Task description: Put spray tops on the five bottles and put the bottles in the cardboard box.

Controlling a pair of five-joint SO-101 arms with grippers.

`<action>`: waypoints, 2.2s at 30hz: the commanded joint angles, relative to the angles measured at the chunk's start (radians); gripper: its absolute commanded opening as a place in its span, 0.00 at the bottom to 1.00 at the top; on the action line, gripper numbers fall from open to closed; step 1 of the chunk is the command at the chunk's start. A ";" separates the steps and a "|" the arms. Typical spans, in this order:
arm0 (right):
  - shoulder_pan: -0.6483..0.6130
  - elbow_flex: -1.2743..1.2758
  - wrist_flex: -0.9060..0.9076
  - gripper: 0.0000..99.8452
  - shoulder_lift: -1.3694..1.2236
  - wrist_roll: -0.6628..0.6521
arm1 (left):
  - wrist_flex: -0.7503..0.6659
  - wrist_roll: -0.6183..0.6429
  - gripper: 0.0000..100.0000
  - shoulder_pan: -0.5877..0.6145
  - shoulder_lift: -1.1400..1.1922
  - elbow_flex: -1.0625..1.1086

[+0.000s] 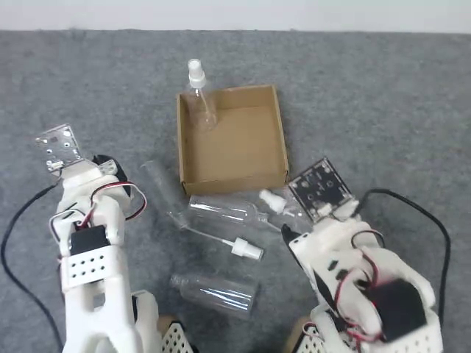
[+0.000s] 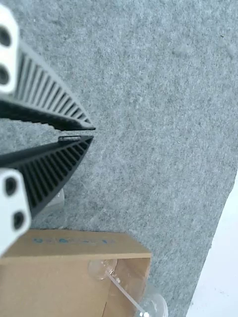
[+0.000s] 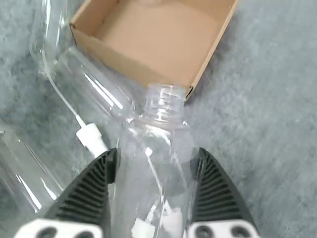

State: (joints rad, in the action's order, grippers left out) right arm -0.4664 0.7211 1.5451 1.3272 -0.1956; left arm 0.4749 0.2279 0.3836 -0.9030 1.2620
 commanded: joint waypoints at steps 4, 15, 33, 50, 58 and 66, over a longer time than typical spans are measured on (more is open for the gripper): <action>0.012 -0.044 -0.085 0.02 0.021 -0.002 | -0.035 -0.009 0.01 0.000 -0.040 -0.010; 0.012 -0.043 -0.243 0.02 0.012 0.107 | -0.035 -0.009 0.01 0.000 -0.040 -0.010; -0.015 0.041 -0.616 0.02 0.012 0.176 | -0.035 -0.011 0.01 0.003 -0.038 -0.010; -0.056 0.430 -1.086 0.02 0.019 0.175 | -0.035 -0.011 0.01 0.003 -0.048 0.002; -0.024 0.526 -1.185 0.02 0.021 0.173 | -0.035 -0.011 0.01 0.002 -0.048 0.004; 0.225 0.563 -1.185 0.02 0.021 0.176 | -0.035 -0.011 0.01 -0.002 -0.048 0.005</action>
State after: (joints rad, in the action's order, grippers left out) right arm -0.3161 1.2889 0.3867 1.3211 -0.0284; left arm 0.4749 0.2279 0.3836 -0.9045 1.2804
